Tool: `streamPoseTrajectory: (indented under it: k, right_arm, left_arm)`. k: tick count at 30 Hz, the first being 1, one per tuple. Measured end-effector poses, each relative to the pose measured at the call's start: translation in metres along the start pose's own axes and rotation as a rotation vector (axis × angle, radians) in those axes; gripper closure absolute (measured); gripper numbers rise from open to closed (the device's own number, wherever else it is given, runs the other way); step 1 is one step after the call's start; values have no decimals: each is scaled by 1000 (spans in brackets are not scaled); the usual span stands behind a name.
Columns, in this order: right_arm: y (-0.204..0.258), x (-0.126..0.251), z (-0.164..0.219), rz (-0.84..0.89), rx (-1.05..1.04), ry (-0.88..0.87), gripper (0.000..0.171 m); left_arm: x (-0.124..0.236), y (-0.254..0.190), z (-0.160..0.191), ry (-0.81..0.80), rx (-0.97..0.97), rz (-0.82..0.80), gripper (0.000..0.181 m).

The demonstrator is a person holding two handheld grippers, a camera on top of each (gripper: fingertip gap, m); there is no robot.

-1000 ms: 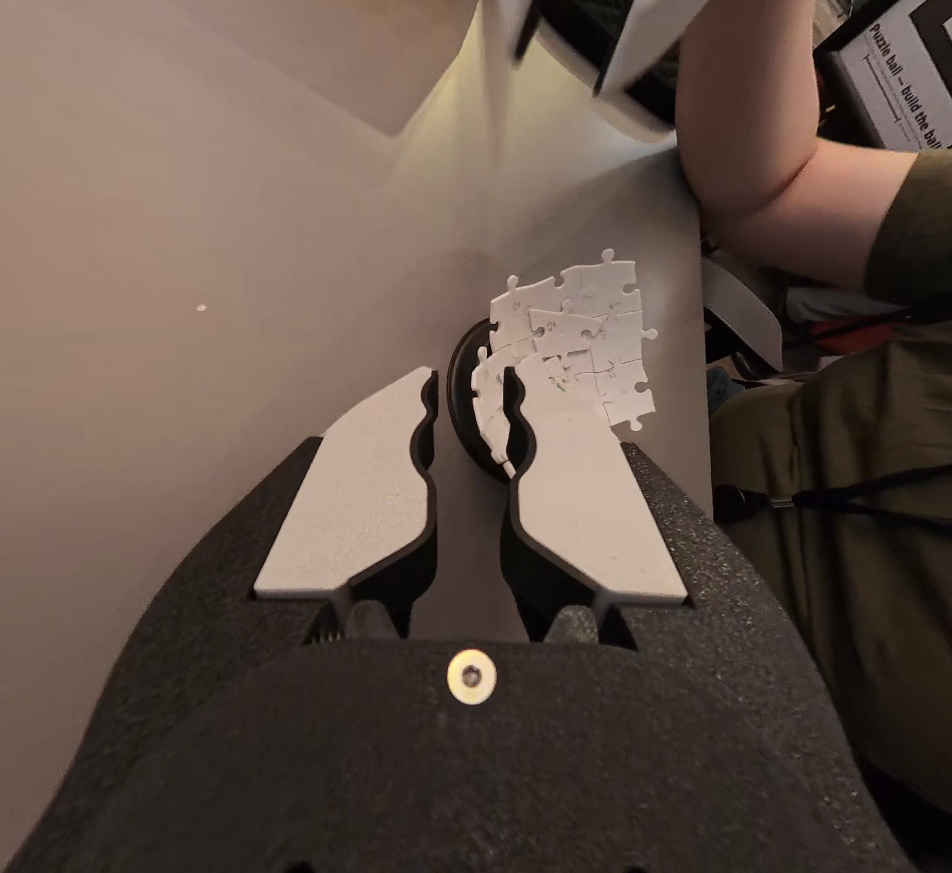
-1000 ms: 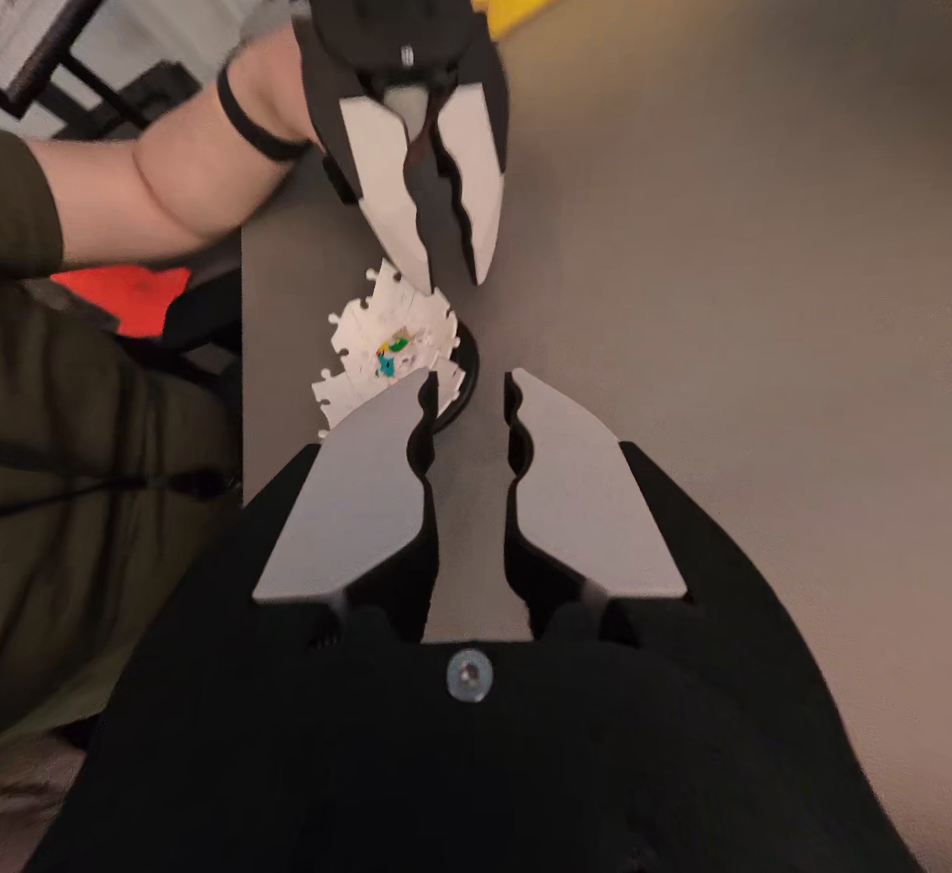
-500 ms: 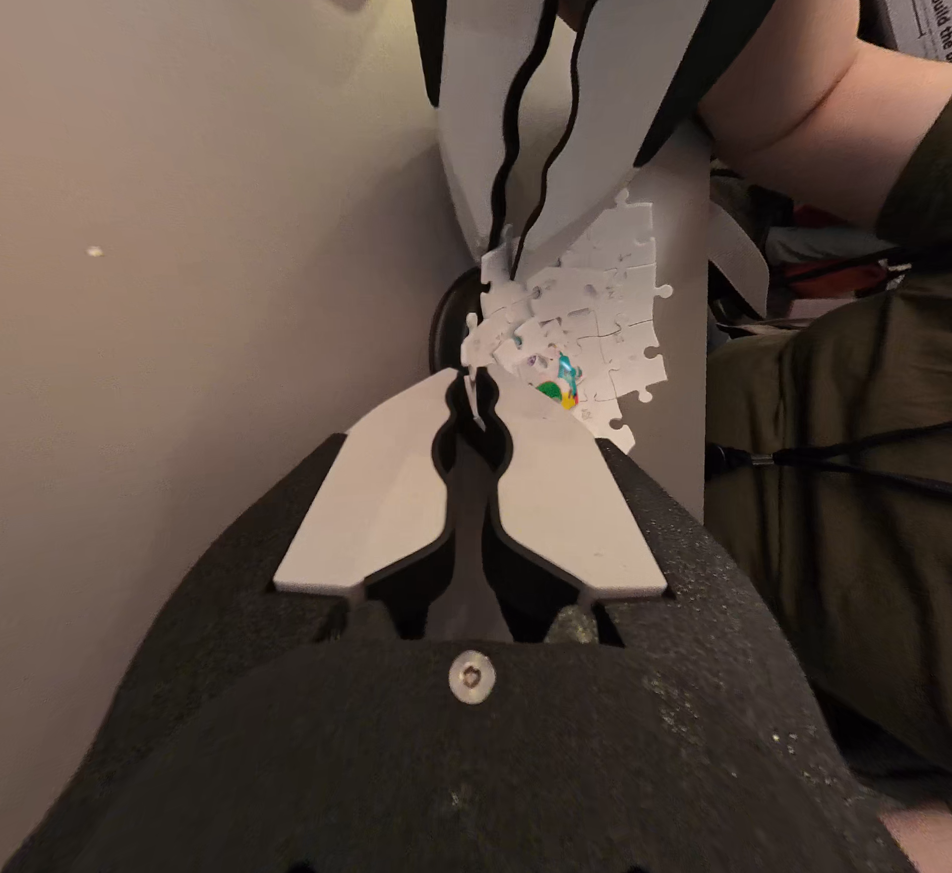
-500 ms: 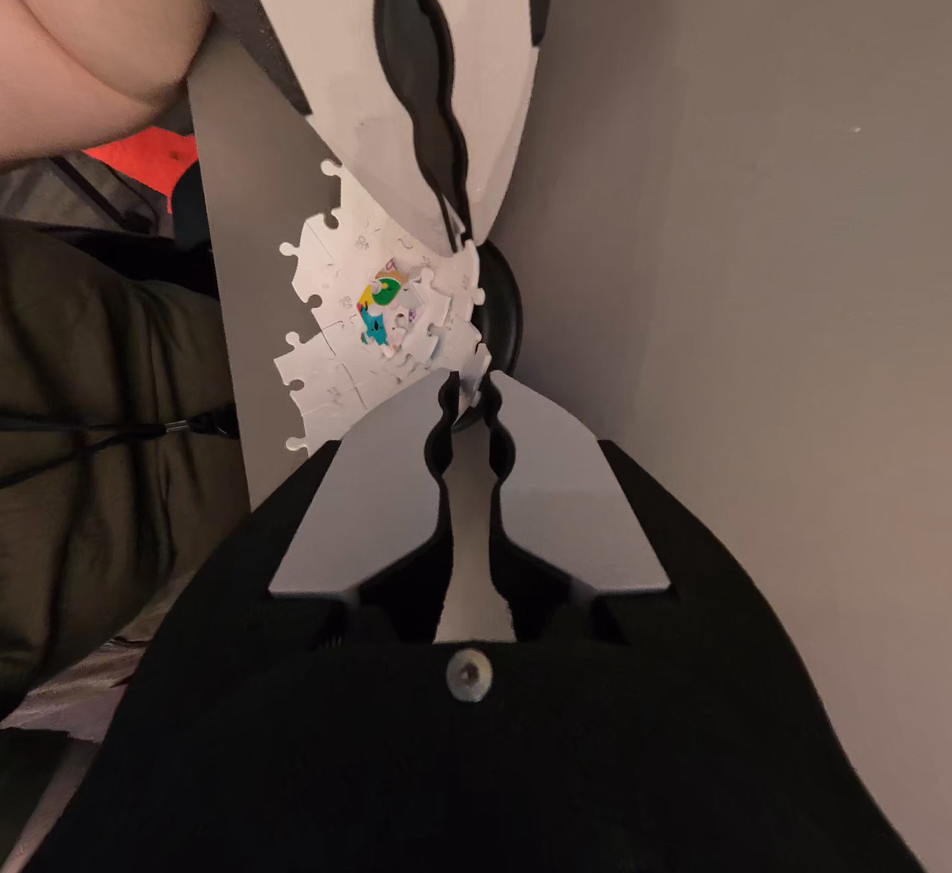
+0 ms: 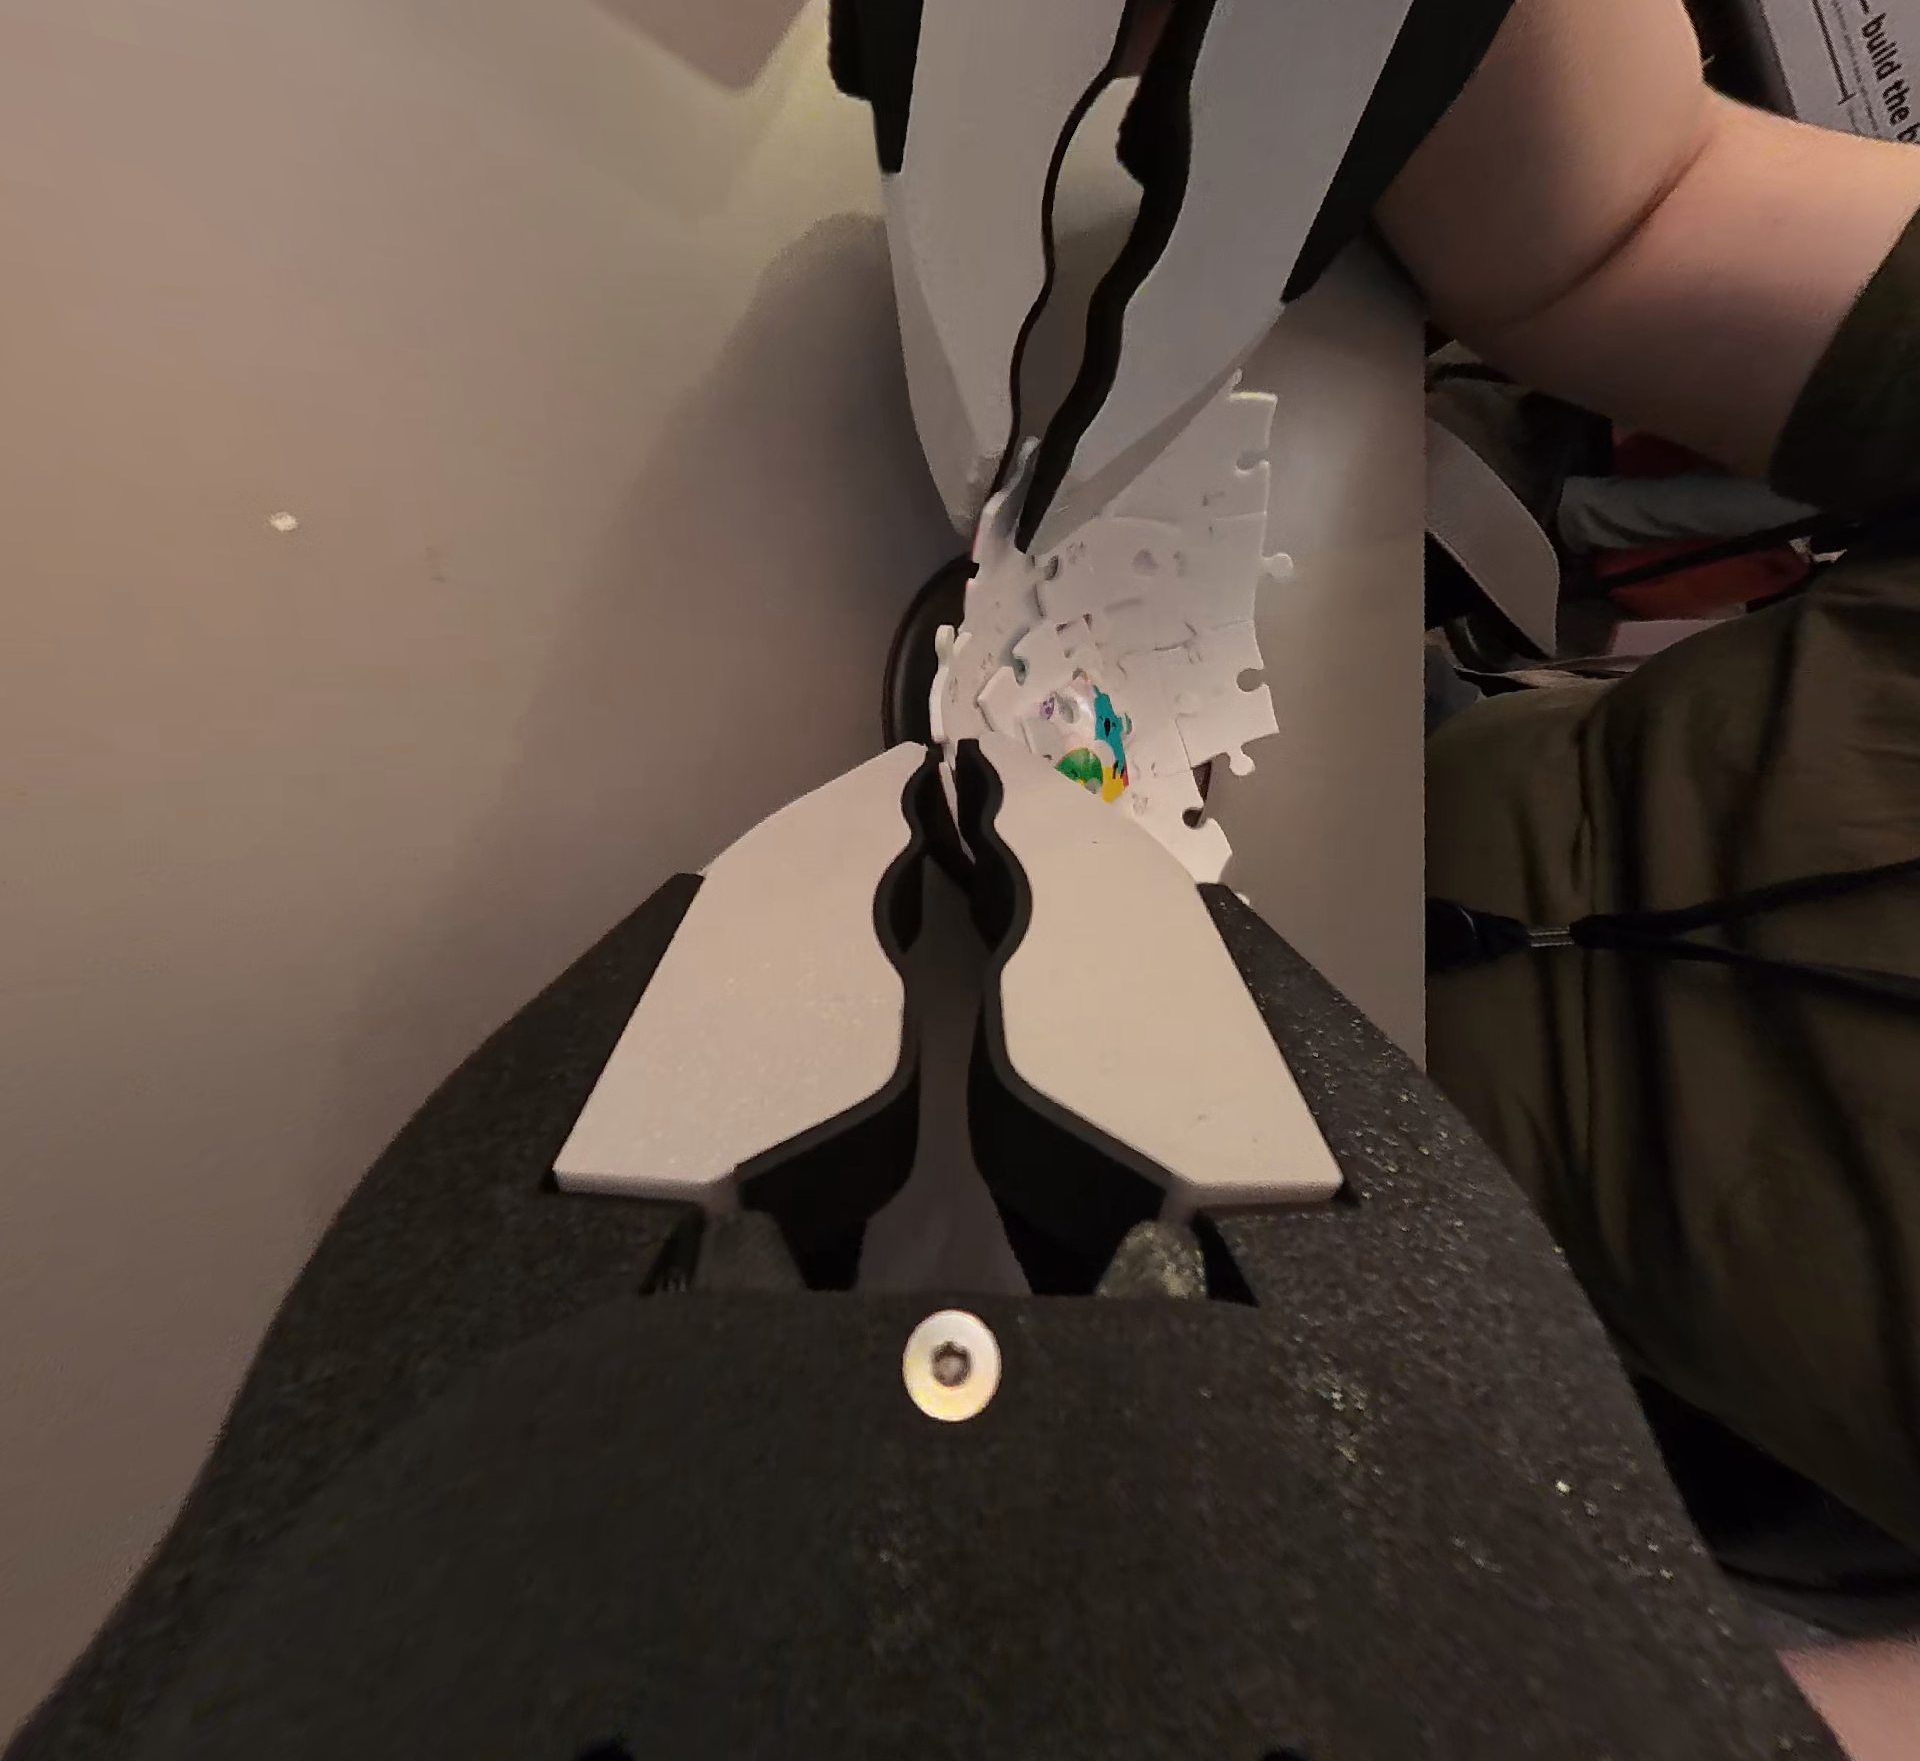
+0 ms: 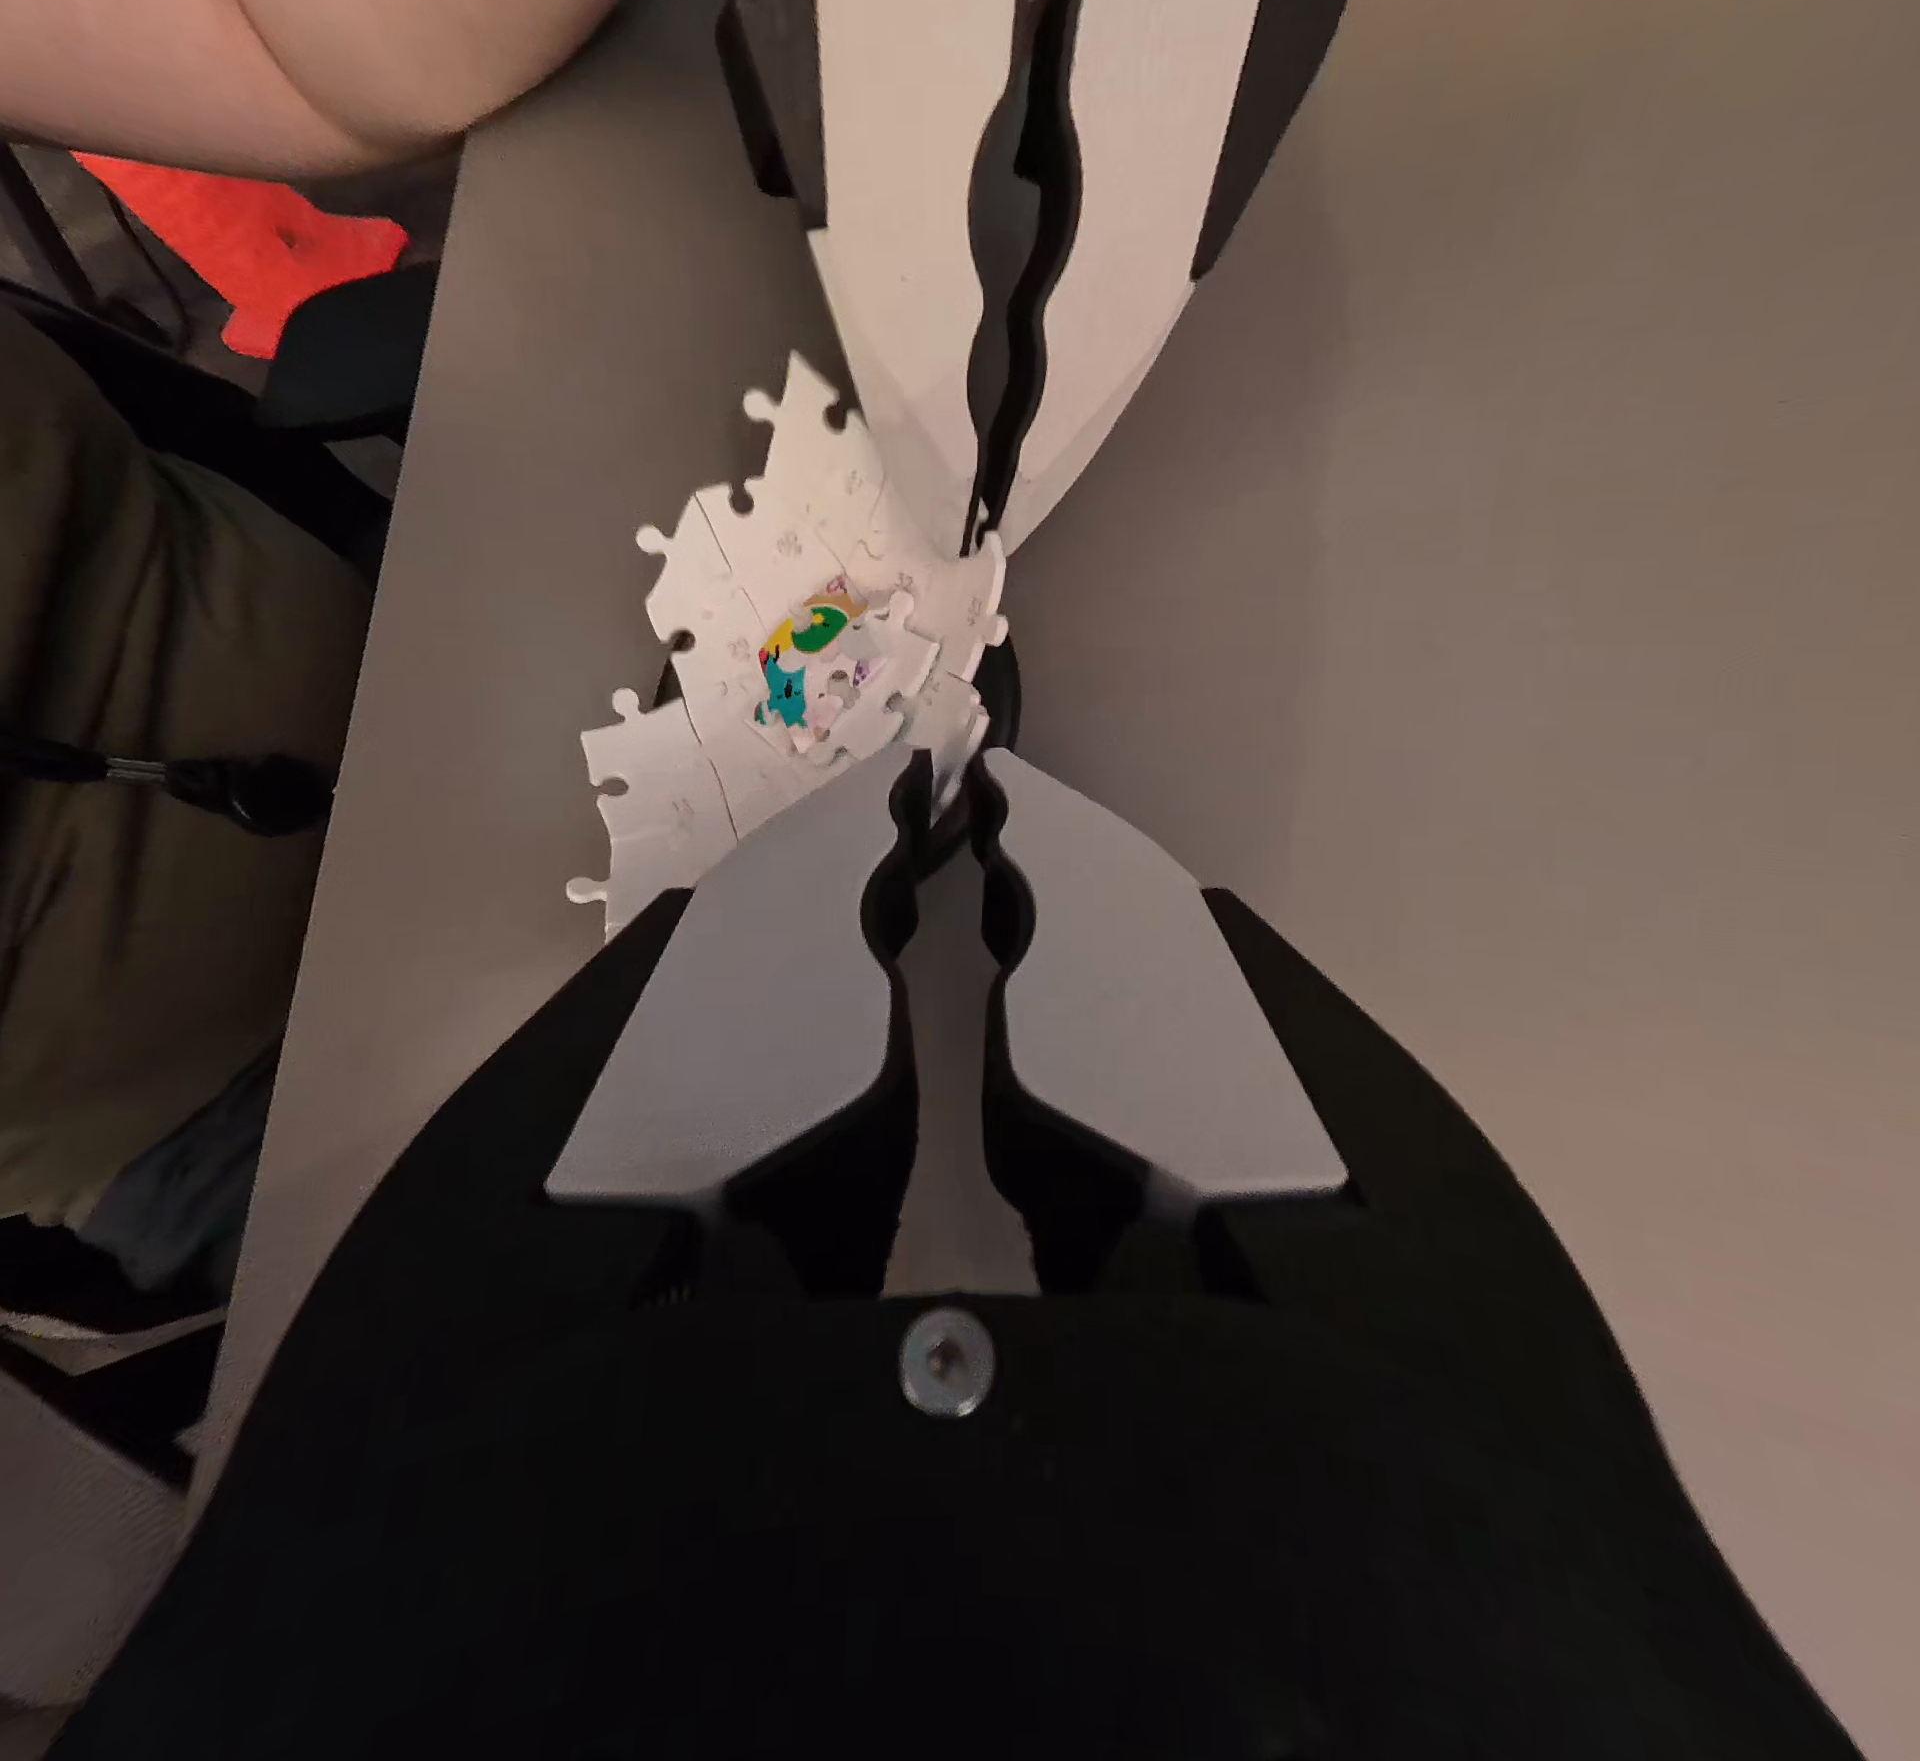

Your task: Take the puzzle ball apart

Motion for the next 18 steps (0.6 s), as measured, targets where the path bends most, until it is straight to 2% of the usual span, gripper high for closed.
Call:
streamPoseTrajectory:
  k: [6,9,10,12,18]
  right_arm:
    - [-6,5,-3,-28,-31,-70,166]
    - [-2,6,-10,-18,0,-88,167]
    - [-2,7,-12,7,13,-87,167]
    - [-3,8,-14,42,17,-74,167]
    - [-5,1,-11,30,-21,-53,166]
  left_arm:
    - [4,-1,-2,-28,2,17,178]
    - [6,-2,-10,-85,0,41,156]
    - [6,-4,-10,-86,-1,70,156]
    - [3,-11,-7,-58,-21,125,172]
    - [-1,-5,-3,-12,-45,32,176]
Point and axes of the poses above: each gripper's, where its closed fingertips meet, x back along the fingers, z out of its underside, y = z × x across the jaws, the point moved 2 cm from there along x, back along the fingers, and after that the axes turned 14 degrees about y, right-handed, at the moved point
